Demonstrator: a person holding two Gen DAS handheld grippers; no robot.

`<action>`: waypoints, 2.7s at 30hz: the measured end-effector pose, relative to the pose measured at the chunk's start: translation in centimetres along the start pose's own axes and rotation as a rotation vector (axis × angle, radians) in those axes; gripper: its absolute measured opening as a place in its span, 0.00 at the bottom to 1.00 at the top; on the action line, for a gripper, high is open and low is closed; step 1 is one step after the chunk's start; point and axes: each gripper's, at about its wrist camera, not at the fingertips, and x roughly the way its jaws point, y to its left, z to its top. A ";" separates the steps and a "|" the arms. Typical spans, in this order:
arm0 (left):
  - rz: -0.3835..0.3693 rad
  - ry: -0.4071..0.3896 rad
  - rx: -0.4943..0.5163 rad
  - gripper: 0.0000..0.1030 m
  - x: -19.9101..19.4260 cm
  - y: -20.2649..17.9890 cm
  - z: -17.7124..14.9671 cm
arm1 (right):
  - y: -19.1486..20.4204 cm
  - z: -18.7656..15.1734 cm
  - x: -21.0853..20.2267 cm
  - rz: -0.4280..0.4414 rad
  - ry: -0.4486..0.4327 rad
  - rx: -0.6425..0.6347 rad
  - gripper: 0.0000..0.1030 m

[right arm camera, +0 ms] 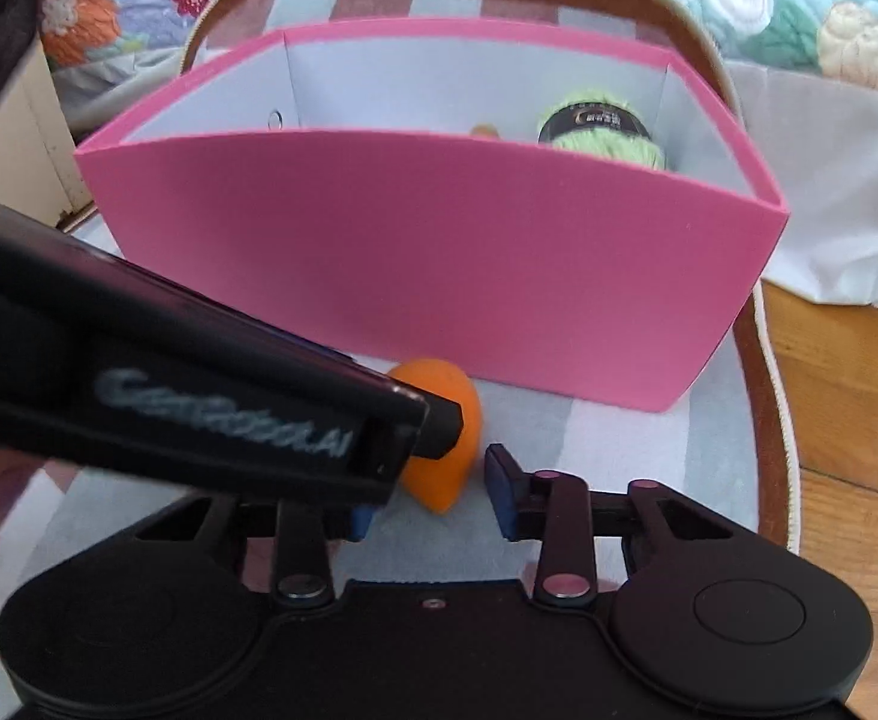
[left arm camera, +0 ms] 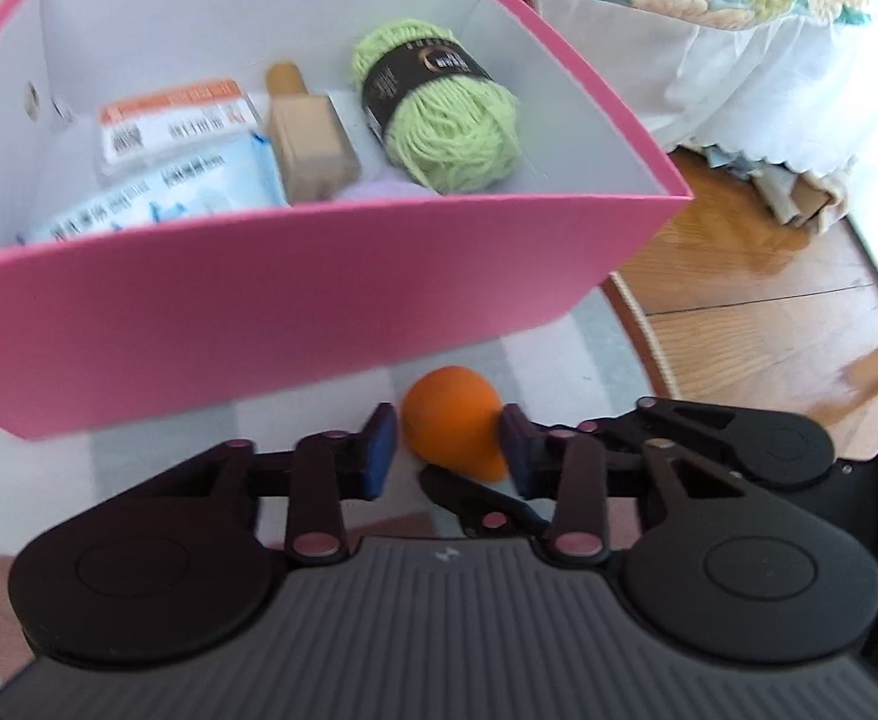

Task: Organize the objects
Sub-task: 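Reach both grippers to the orange teardrop sponge and close on it, then carry the orange sponge into the pink box beside the yarn ball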

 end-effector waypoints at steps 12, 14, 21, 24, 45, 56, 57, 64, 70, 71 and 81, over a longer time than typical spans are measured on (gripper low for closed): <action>-0.018 0.033 -0.080 0.31 -4.1 0.3 -0.6 | 0.3 0.7 -3.0 0.094 0.055 0.074 0.34; -0.020 0.034 -0.078 0.31 -5.3 0.2 -0.8 | 0.7 0.9 -3.8 0.111 0.070 0.086 0.34; -0.039 0.028 -0.048 0.30 -9.0 -0.3 -1.6 | 1.6 1.4 -6.6 0.160 0.088 0.174 0.34; -0.034 0.044 -0.046 0.30 -10.2 -0.7 -1.7 | 2.2 1.6 -7.6 0.153 0.104 0.185 0.35; -0.111 0.011 0.044 0.30 -20.6 -4.4 2.6 | 4.9 6.7 -17.6 0.121 0.042 0.042 0.35; -0.120 -0.048 0.152 0.30 -18.6 -7.6 10.1 | 1.6 11.8 -19.3 0.047 -0.067 0.051 0.38; -0.126 -0.058 0.148 0.30 -17.6 -7.7 10.6 | 1.1 12.3 -18.8 0.025 -0.073 0.040 0.38; -0.115 -0.040 0.084 0.30 -9.2 -5.1 13.6 | -4.0 13.7 -12.3 0.002 -0.048 0.160 0.38; -0.170 0.004 -0.063 0.30 -3.5 -1.9 13.7 | -5.7 13.6 -6.9 -0.062 0.037 0.178 0.38; -0.186 -0.005 -0.074 0.30 -2.9 -1.5 13.5 | -5.9 13.4 -6.2 -0.070 0.047 0.181 0.38; -0.164 -0.029 -0.075 0.31 0.0 -0.8 11.9 | -6.3 11.3 -3.1 -0.113 0.059 0.135 0.38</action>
